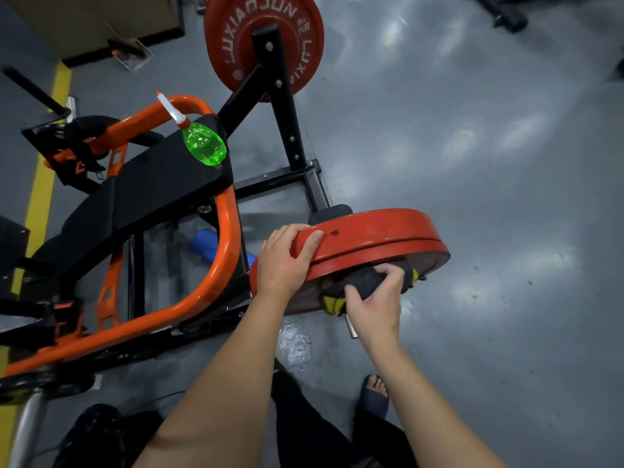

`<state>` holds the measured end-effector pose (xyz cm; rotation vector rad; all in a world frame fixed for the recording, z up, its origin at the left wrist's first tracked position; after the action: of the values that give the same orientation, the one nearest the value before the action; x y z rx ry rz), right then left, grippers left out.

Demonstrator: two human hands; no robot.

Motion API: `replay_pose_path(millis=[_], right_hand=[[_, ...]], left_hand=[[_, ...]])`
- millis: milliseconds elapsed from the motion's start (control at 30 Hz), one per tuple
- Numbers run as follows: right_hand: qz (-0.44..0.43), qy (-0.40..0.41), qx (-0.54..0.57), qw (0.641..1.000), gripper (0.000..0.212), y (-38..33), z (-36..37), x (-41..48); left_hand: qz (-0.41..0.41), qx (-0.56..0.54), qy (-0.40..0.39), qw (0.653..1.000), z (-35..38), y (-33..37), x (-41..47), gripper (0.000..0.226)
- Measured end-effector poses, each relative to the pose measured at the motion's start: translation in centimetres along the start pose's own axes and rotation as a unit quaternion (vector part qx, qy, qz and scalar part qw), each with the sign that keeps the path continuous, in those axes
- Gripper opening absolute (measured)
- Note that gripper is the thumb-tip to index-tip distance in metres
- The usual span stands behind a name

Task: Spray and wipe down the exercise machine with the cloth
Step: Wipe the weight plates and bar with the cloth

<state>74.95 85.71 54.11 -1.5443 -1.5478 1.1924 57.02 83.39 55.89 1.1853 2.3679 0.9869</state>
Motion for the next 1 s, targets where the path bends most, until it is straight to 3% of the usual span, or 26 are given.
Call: replay_pose_path(millis=[133, 267, 400, 500, 600, 700, 767, 867, 933, 1000], right_hand=[[-0.054, -0.040, -0.038, 0.997, 0.054, 0.2, 1.5, -1.4], [-0.098, -0.119, -0.071, 0.985, 0.059, 0.9, 2.1, -2.5], [-0.081, -0.156, -0.061, 0.982, 0.060, 1.2, 2.2, -3.1], [-0.034, -0.041, 0.034, 0.998, 0.057, 1.0, 0.7, -1.7], [0.012, 0.107, 0.094, 0.990, 0.050, 0.6, -2.4, 2.2], [0.053, 0.162, 0.109, 0.979, 0.048, 0.1, -3.4, 4.0], [0.022, 0.173, 0.089, 0.981, 0.051, -0.2, -1.9, 3.0], [-0.081, 0.065, 0.029, 0.994, 0.053, 0.2, 1.5, -0.2], [-0.117, -0.052, -0.007, 0.992, 0.053, 0.8, 3.2, -2.2], [-0.113, -0.089, 0.013, 0.989, 0.051, 1.0, 3.2, -2.6]], left_hand=[[-0.018, -0.052, 0.021, 0.998, -0.3, -3.1, -0.5, 0.038], [-0.057, -0.083, 0.028, 0.994, -0.7, -6.6, -2.0, 0.041], [-0.108, -0.058, 0.004, 0.992, -1.5, -8.9, -3.6, 0.043], [-0.097, 0.011, 0.018, 0.995, -2.5, -8.1, -3.4, 0.044], [-0.051, 0.007, 0.070, 0.996, -2.7, -4.3, -1.1, 0.046], [-0.034, -0.034, 0.069, 0.996, -0.8, 1.6, 1.2, 0.041], [-0.013, 0.025, 0.022, 0.999, 1.2, 4.5, 1.5, 0.036], [-0.015, 0.149, -0.005, 0.989, 2.5, 5.7, 1.3, 0.041], [-0.024, 0.152, -0.011, 0.988, 2.4, 5.3, 1.4, 0.043], [-0.025, 0.152, -0.012, 0.988, 2.2, 5.4, 1.4, 0.044]])
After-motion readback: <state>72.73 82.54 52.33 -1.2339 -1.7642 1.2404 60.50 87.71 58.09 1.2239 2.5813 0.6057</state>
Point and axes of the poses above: each hand's wrist, its own x-axis towards the middle knuckle, its own z-axis out of the palm, y = z × x, the point moved 1 cm from there along x, towards the middle knuckle, and after that the axes turned 2 degrees about y, right-handed, at the moved point
